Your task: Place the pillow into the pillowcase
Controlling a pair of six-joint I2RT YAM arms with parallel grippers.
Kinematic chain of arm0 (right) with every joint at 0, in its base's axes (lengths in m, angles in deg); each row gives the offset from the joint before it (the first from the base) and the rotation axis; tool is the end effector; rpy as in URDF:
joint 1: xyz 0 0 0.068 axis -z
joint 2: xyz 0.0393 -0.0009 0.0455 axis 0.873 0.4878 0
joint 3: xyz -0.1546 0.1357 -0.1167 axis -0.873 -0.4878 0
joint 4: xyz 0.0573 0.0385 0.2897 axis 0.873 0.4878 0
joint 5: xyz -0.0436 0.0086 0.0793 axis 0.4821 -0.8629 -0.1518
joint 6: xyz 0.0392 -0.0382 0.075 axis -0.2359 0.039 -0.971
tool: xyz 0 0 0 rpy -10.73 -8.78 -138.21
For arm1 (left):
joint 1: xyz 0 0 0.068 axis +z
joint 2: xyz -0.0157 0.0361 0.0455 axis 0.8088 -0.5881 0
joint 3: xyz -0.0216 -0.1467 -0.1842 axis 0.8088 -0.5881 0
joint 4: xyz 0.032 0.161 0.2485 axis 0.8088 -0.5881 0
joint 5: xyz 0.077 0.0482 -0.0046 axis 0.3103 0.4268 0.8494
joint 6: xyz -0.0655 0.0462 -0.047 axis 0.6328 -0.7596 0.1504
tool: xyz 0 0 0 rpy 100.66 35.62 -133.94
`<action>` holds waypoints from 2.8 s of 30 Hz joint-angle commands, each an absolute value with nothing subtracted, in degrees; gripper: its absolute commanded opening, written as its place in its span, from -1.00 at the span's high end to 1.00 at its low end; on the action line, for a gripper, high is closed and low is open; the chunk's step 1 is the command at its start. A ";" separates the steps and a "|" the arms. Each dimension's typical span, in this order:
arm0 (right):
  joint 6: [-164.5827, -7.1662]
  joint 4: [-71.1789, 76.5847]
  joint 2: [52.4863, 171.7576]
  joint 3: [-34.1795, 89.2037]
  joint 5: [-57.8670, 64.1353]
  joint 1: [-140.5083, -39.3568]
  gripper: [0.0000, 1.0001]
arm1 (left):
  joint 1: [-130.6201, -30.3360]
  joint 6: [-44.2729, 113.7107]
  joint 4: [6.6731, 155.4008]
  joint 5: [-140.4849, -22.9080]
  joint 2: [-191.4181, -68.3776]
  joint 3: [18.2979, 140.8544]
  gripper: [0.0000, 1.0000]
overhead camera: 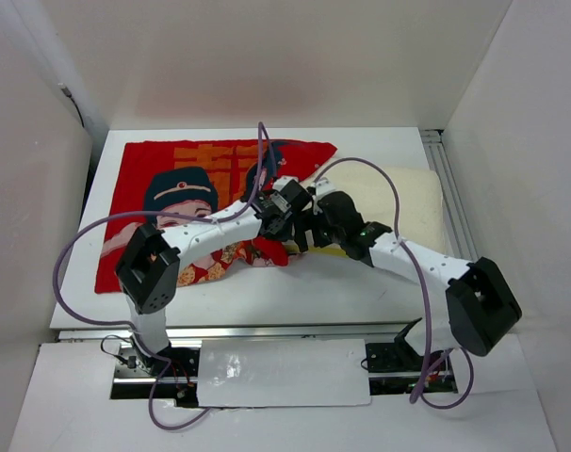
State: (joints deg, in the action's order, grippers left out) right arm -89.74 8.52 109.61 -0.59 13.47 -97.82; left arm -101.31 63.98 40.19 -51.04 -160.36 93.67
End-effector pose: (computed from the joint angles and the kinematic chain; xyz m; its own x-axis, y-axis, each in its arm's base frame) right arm 0.3010 0.2220 0.1448 -0.5830 -0.2077 -0.7855 -0.4715 0.8738 0.1190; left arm 0.3273 -0.3081 0.1638 -0.7925 -0.0325 -0.6090 0.0344 0.9946 -0.0978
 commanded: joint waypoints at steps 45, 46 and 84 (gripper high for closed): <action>-97.69 -6.07 123.16 8.57 16.93 -96.75 1.00 | -104.17 71.22 37.97 -45.13 -152.04 87.30 -0.44; -97.69 -6.07 123.15 8.05 16.93 -96.75 1.00 | -104.16 71.22 39.37 -45.13 -152.66 87.30 -0.39; -117.12 -20.84 116.38 -4.44 -4.26 -85.15 1.00 | -116.22 70.77 39.65 -45.31 -147.57 89.43 -0.21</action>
State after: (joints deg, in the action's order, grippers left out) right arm -117.34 -17.90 119.64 -4.18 -4.62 -84.82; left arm -121.20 65.09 44.91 -52.75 -147.31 89.16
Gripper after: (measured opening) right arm 0.019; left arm 0.603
